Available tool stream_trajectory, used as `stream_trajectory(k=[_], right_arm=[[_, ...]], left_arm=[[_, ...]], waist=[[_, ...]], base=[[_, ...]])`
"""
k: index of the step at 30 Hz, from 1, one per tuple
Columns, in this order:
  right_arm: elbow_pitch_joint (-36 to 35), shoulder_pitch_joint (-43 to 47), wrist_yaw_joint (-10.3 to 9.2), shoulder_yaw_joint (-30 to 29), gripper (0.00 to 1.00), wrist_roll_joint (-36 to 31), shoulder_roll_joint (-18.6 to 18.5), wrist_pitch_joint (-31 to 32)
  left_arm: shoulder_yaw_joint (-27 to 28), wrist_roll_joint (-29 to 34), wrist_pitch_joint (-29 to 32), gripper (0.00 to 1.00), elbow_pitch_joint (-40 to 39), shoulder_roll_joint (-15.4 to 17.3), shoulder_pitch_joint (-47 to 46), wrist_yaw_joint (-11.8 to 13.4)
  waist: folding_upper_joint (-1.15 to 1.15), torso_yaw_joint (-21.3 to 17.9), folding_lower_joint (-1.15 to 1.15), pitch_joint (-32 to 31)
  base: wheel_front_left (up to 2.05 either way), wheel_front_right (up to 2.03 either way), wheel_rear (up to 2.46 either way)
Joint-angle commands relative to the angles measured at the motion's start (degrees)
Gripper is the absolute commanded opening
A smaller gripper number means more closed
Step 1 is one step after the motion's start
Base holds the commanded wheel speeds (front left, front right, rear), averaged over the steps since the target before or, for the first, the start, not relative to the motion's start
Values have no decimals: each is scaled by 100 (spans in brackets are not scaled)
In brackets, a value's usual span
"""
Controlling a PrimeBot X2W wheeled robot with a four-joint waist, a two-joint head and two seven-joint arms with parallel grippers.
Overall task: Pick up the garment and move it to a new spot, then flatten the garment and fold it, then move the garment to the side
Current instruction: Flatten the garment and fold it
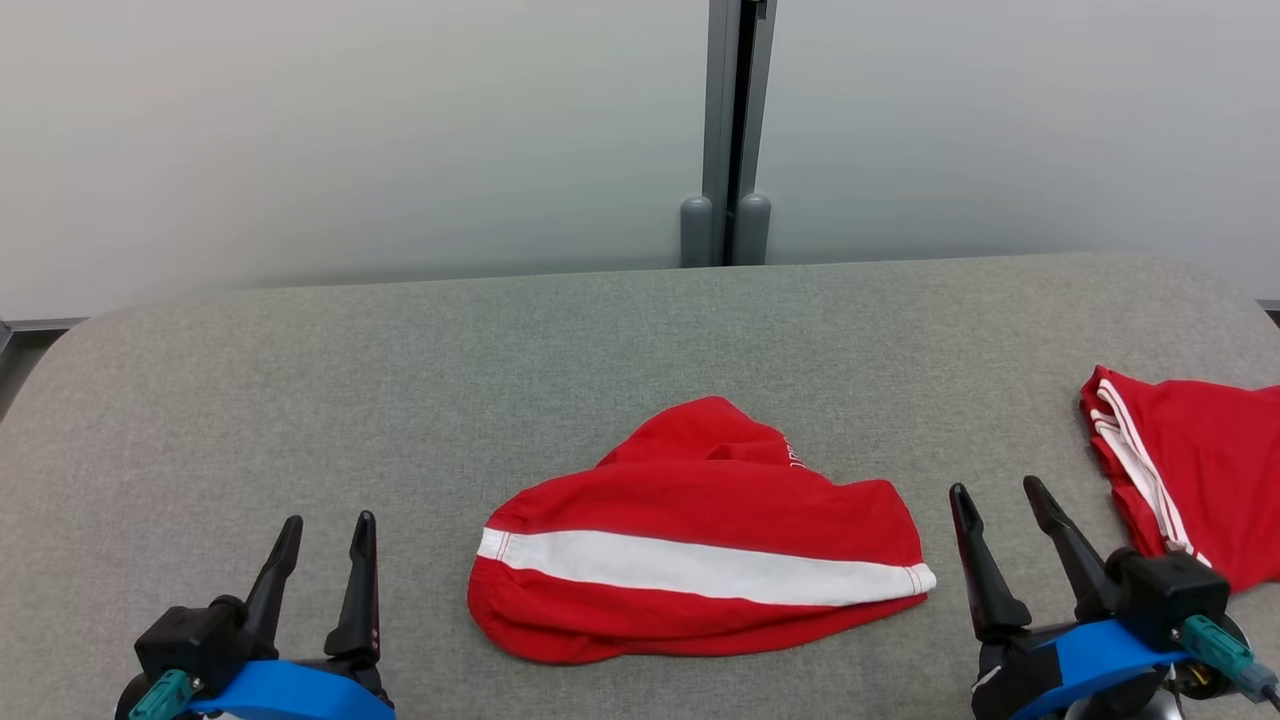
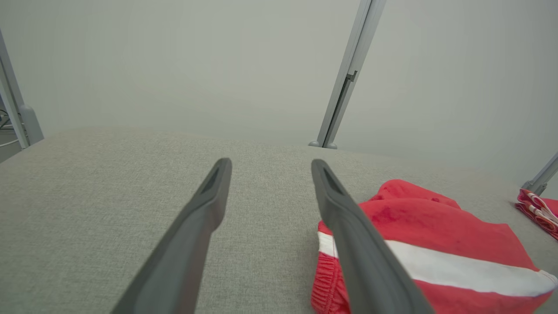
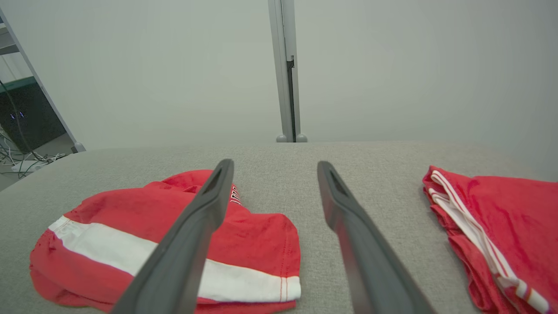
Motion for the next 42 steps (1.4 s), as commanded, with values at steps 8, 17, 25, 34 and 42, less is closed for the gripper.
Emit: stream_trajectory(k=[8,17,25,34,42], right_arm=[[-28,98,4,-18,100,63,-6,-36],[-91,-37,4,41,100,33,-6,11],[-57,-278,4,220,100,84,-7,-11],[80,-480,4,347,100,163,-7,-140],[280,-487,4,317,100,279,-6,8]], left_arm=[[-40,-38,89,100,-89,23,58,43],[-360,-104,703,100,-201,64,-272,-157],[-704,-380,1953,100,340,39,-836,-359],[-731,-616,2254,100,930,-61,-1152,-498],[-773,-593,2085,0,1160,-75,-1339,-580]], waist=[[0,-17,1,53],[0,-54,1,214],[0,-218,1,564],[0,-412,1,877],[0,-461,1,965]], base=[[0,0,0],[0,0,0],[0,0,0],[0,0,0],[0,0,0]])
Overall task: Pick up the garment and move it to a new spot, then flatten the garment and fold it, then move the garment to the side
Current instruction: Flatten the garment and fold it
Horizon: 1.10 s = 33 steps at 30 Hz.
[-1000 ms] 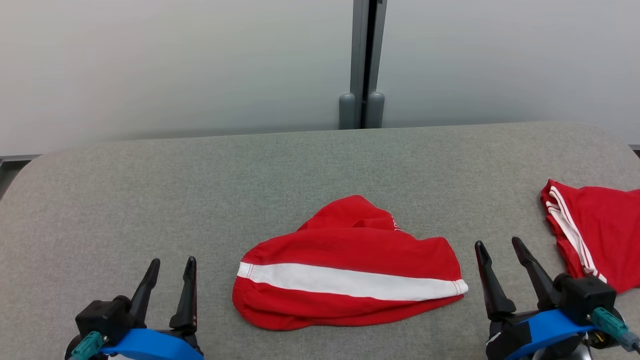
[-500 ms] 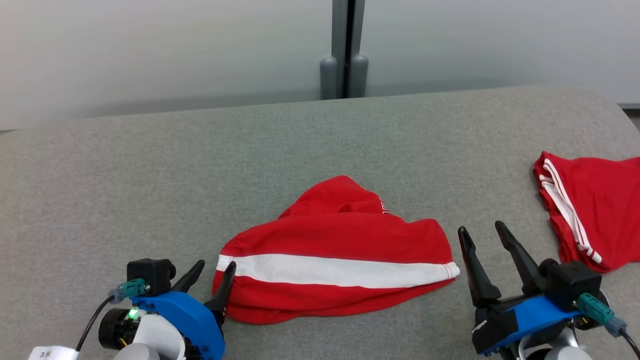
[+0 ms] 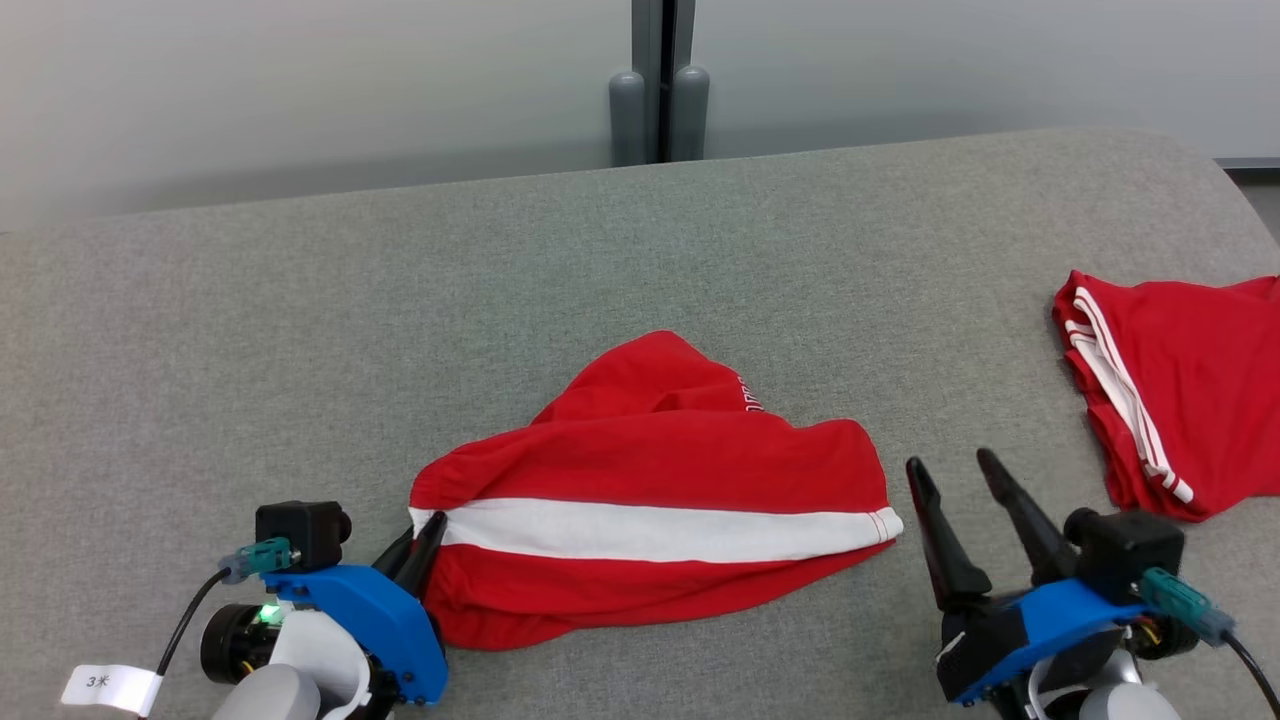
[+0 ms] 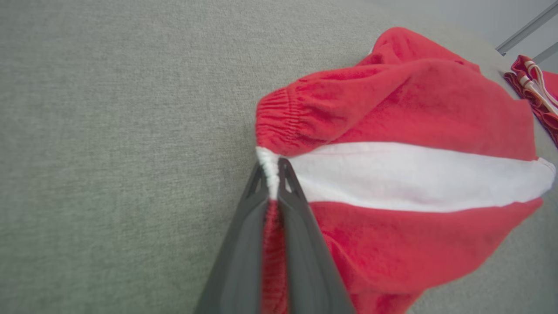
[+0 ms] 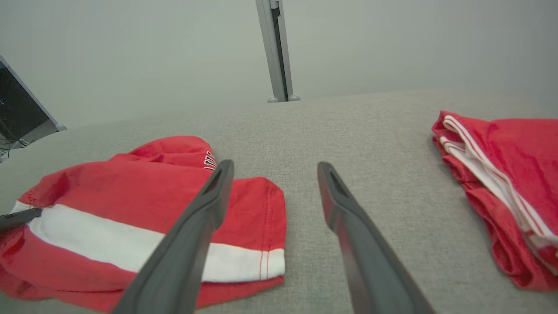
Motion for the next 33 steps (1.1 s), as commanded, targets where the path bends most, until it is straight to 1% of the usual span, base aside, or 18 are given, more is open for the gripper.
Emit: stream_trajectory(k=[1,6,12,18,24,25,26,27,28,29,33], right_arm=[[79,20,4,-9,100,69,-7,192],[345,78,4,-126,100,257,-8,872],[688,6,4,-101,100,446,-9,1315],[922,-150,4,-4,100,523,-8,1335],[1309,-407,4,197,100,577,-8,1296],[1367,-444,4,218,91,587,-9,1289],[1431,-473,4,233,75,599,-8,1279],[1478,-498,4,239,42,603,-8,1258],[1520,-522,4,246,15,604,-8,1248],[1538,-552,4,250,0,596,-8,1204],[1535,-637,4,195,0,525,-11,1047]], left_arm=[[6,21,-55,0,32,-4,-105,-24],[-47,14,-184,0,103,-82,-64,-43],[-128,-2,-285,0,204,-158,-144,-95],[-171,-17,-364,0,303,-162,-220,-132],[-220,-45,-417,0,384,-163,-262,-168],[-230,-38,-420,0,394,-162,-271,-176],[-245,-38,-427,0,406,-164,-281,-182],[-259,-46,-435,0,416,-165,-288,-184],[-272,-52,-442,0,426,-164,-291,-188],[-284,-57,-451,0,434,-164,-291,-194],[-294,-63,-553,0,427,-159,-268,-204]], waist=[[0,-3,-1,-2],[0,18,-1,10],[0,109,-1,41],[0,159,-1,79],[0,186,-1,103],[0,190,-1,103],[0,195,-1,101],[0,199,-1,97],[0,203,-1,90],[0,207,-1,83],[0,203,-1,23]], base=[[0,0,0],[0,0,0],[0,0,0],[0,0,0],[0,0,0],[0,0,0],[0,0,0],[0,0,0],[0,0,0],[0,0,0],[0,0,0]])
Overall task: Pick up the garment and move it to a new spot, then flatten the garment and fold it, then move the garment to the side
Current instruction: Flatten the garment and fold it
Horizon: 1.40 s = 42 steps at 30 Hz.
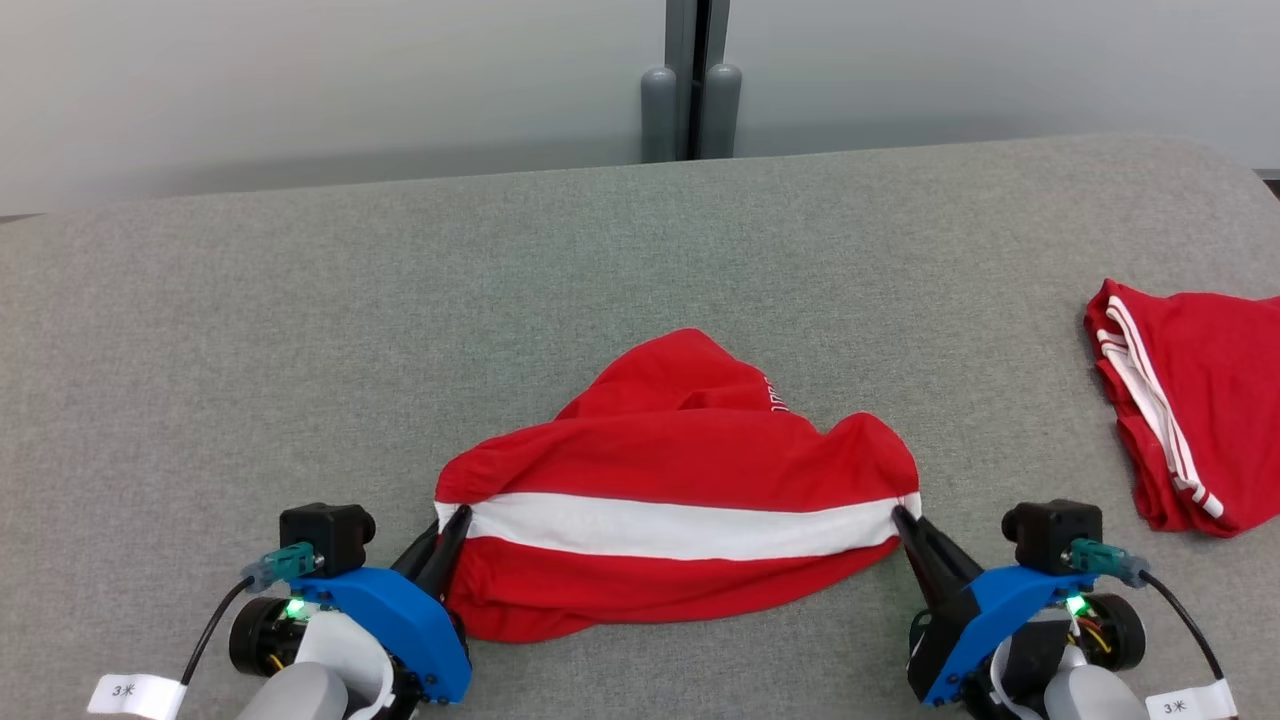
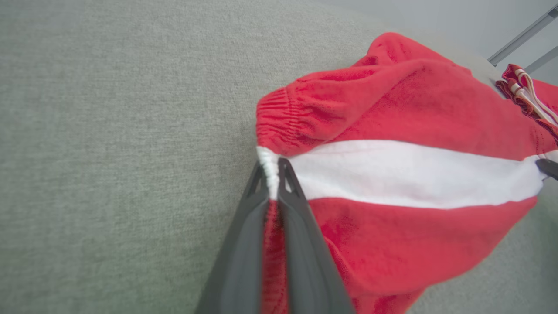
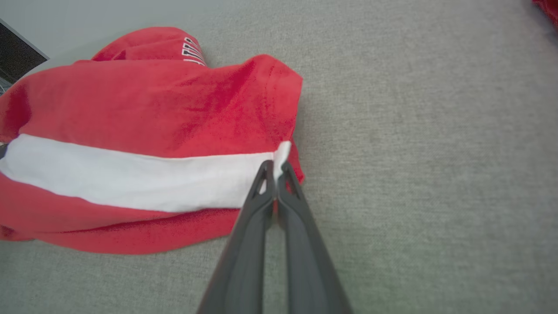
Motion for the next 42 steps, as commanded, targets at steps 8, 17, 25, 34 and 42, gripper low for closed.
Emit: stream_trajectory(k=[8,17,25,34,42], right_arm=[[-970,-78,4,-132,0,-56,-13,-459],[-2914,-220,4,-456,0,-256,-12,224],[-2311,-2517,4,-99,0,224,-119,749],[-313,-5416,4,57,0,128,-176,-1297],[877,-5393,4,444,0,40,-479,-1899]], left_arm=[[216,-148,-760,0,-803,-40,-72,-60],[605,-586,-603,0,-2713,304,-301,3],[1292,-1270,251,0,-2899,576,-2041,100],[1666,-697,-666,0,-1875,573,-4422,-3],[1215,-735,-1393,0,-1495,381,-4121,-105]], waist=[[0,-49,0,-137],[0,-56,0,29],[0,-283,0,1144],[0,-413,0,1806],[0,-233,0,1741]], base=[[0,0,0],[0,0,0],[0,0,0],[0,0,0],[0,0,0]])
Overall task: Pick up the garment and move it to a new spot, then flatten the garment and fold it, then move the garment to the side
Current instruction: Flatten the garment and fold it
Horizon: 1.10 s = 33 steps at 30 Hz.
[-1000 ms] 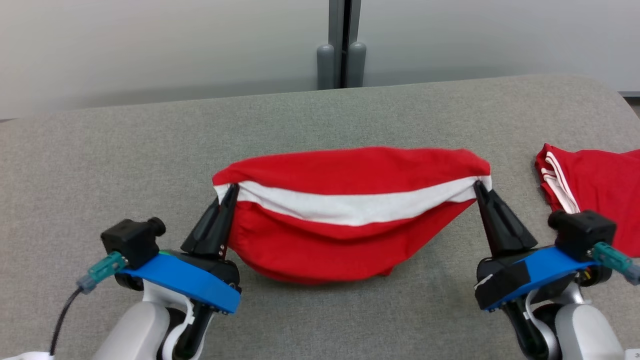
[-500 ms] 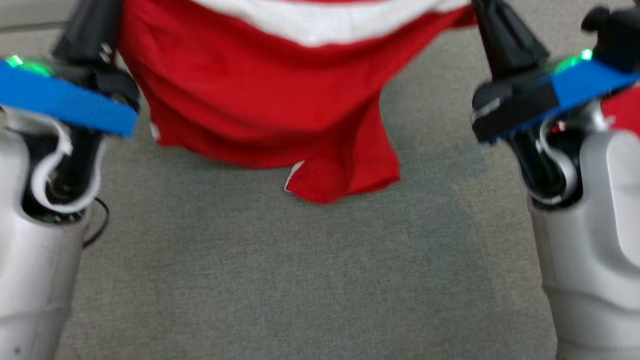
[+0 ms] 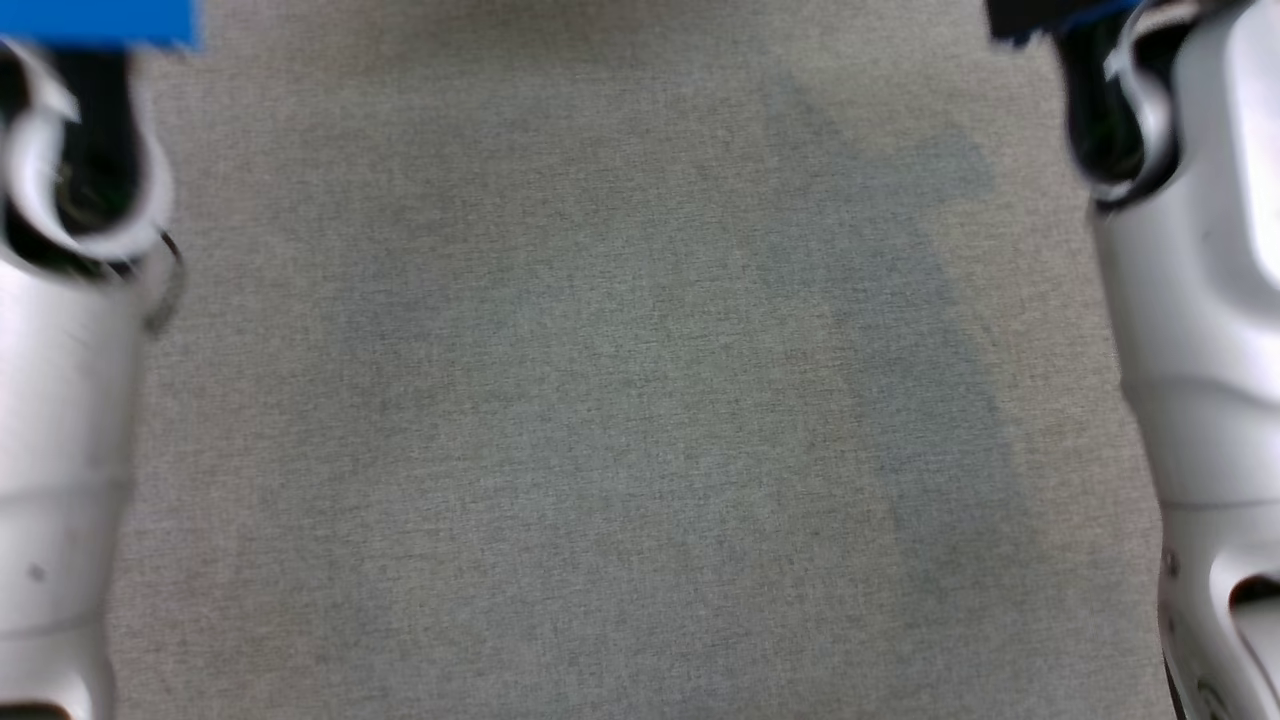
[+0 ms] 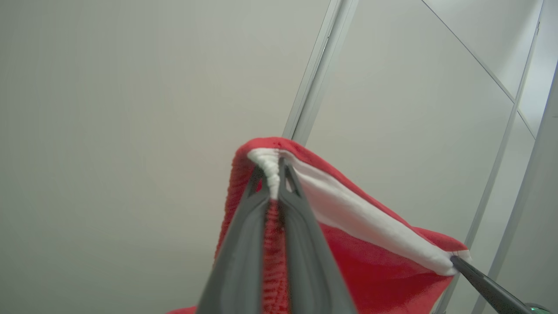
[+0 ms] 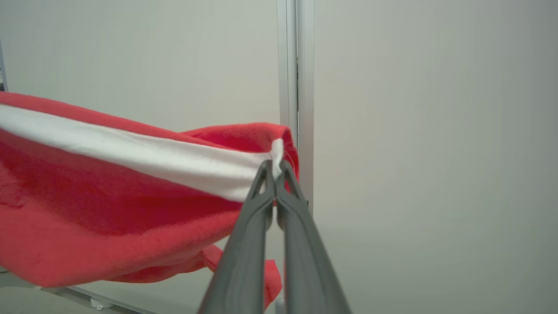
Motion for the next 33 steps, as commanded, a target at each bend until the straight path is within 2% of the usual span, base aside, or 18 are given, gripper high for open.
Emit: stream_trajectory(k=[1,8,9,13,17,22,25,29,33], right_arm=[[183,291,3,155,0,102,-74,-2],[766,1247,3,937,0,722,-479,176],[766,1247,3,937,0,722,-479,176],[663,1842,3,1243,0,1207,-750,359],[269,2592,2,1307,0,1603,-1070,626],[-739,3807,3,1073,0,1754,-1383,1328],[-1510,4656,1,667,0,1539,-1496,1897],[-2678,5832,1,-184,0,1088,-1263,2817],[-4094,6802,2,-997,0,629,-749,3732]], left_arm=[[-138,-49,-65,0,81,-22,301,-47],[-738,-409,-278,0,374,-60,1763,-48],[-738,-409,-278,0,374,-60,1763,-48],[-707,-546,-296,0,262,-187,2730,-49],[-733,-669,-294,0,22,-311,3674,-49],[-1161,-686,-283,0,-343,37,4747,-40],[-1284,-720,-151,0,-742,213,5339,133],[-1369,-873,137,0,-1458,477,6108,449],[-1442,-991,448,0,-2154,659,6637,846]], waist=[[0,24,-1,-6],[0,118,-1,-235],[0,118,-1,-235],[0,156,-1,-501],[0,246,-1,-898],[0,287,-1,-1388],[0,270,-1,-1589],[0,261,-1,-1728],[0,295,-1,-1720]], base=[[0,0,0],[0,0,0],[0,0,0],[0,0,0],[0,0,0],[0,0,0],[0,0,0],[0,0,0],[0,0,0]])
